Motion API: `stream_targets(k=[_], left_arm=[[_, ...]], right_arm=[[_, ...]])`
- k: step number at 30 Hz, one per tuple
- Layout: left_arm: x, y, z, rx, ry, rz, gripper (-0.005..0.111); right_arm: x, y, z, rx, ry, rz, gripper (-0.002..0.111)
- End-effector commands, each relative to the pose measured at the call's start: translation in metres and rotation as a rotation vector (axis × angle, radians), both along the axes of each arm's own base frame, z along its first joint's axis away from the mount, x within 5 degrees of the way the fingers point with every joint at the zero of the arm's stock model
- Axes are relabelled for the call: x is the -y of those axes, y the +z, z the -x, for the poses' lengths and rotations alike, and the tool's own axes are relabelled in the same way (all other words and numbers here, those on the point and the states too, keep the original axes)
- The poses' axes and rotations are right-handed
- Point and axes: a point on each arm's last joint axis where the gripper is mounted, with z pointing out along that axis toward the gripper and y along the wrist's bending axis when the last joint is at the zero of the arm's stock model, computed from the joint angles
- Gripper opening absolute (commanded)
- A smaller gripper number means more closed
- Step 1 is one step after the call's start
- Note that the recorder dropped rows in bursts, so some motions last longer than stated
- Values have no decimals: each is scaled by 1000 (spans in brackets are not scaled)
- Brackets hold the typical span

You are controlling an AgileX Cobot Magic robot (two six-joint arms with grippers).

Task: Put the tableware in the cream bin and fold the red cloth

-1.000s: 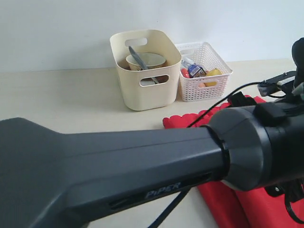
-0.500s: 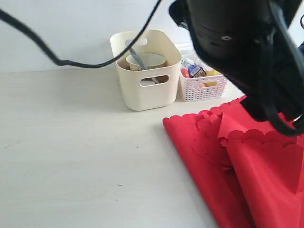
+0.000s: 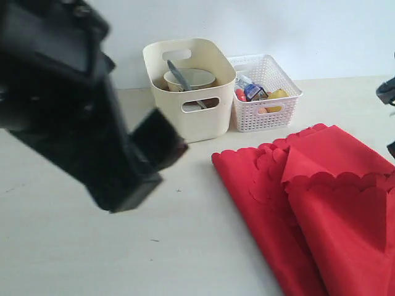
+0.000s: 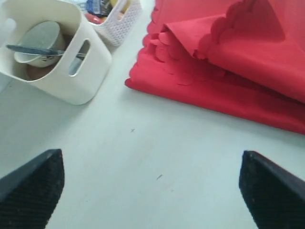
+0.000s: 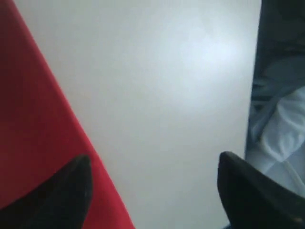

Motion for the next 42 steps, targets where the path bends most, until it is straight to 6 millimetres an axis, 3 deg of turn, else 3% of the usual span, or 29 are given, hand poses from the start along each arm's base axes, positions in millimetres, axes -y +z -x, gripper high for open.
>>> stream_targets(k=[1,3,4,7,10,17,20,26,32,39,42], left_arm=[[-47,0,5,85,96,92,94],[-67,-1,8,119,136,132,94],[-82,-2,10,147,162,171,94],[-99,-10,12,187,204,209,94],[-113,-17,12,224,250,247,94],[-131,-24,11,294,348,317,94],[-135,-27,11,306,368,373,94],[-135,-30,11,316,362,380,94],[-136,-30,11,322,370,370,94],[-137,-30,11,325,372,364,94],[-137,-31,11,325,373,361,94]], right_arm=[[-24,27,-5,83,83,-284,70],[-40,36,-10,76,138,-453,70],[-58,43,-13,73,206,-616,70],[-87,50,-12,46,324,-787,70],[-114,48,-5,-10,410,-762,70],[-158,22,15,-153,392,-523,70],[-160,-1,29,-193,378,-403,70],[-156,-39,50,-169,307,-452,70],[-147,-58,63,-176,269,-426,68],[-138,-59,69,-203,256,-352,3],[-129,-46,73,-184,215,-284,0]])
